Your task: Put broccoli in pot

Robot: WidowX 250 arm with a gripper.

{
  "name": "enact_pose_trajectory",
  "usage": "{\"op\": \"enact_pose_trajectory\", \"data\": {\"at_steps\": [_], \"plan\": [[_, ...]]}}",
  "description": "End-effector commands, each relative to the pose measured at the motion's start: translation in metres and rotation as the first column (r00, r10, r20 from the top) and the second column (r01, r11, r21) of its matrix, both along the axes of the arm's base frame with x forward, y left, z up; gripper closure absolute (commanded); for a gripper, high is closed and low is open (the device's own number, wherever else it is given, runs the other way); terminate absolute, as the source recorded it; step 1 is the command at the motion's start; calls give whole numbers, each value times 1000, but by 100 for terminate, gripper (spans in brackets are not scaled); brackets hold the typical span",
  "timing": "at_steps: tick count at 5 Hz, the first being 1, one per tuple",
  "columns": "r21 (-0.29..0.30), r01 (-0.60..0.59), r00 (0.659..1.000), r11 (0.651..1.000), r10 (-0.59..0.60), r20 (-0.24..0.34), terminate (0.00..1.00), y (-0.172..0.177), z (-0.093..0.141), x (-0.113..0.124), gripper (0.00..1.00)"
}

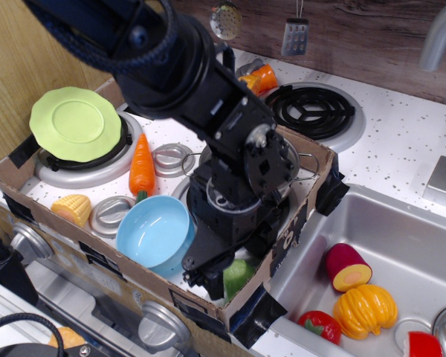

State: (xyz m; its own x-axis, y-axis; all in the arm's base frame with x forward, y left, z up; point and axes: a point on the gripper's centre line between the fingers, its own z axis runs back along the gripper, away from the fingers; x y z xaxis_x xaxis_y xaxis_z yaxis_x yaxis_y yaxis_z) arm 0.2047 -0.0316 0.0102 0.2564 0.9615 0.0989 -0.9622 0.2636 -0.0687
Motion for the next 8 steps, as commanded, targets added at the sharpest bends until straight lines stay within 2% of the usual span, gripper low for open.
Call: {"op": "enact_pose_trajectory", "data": {"at_steps": [1, 2, 3, 4, 5, 6, 7, 8], "plan": [[10, 18, 1000, 1000, -18, 7, 0, 4, 12, 15, 100], [64, 43, 999, 997, -43, 8, 0, 11, 27, 15, 100], [114, 71, 997, 991, -73, 12, 0, 24, 54, 18, 100], [128, 142, 990, 982, -143, 1, 0, 38, 91, 24, 100], [139, 211, 975, 968, -218, 37, 0, 42, 116, 35, 100], [238, 322, 888, 916, -380, 258, 0, 47, 122, 54, 100], [293, 387, 818, 874, -473, 329, 0, 43, 112, 72, 100], [280, 457, 776, 844, -533, 337, 0, 41, 107, 87, 100]]}}
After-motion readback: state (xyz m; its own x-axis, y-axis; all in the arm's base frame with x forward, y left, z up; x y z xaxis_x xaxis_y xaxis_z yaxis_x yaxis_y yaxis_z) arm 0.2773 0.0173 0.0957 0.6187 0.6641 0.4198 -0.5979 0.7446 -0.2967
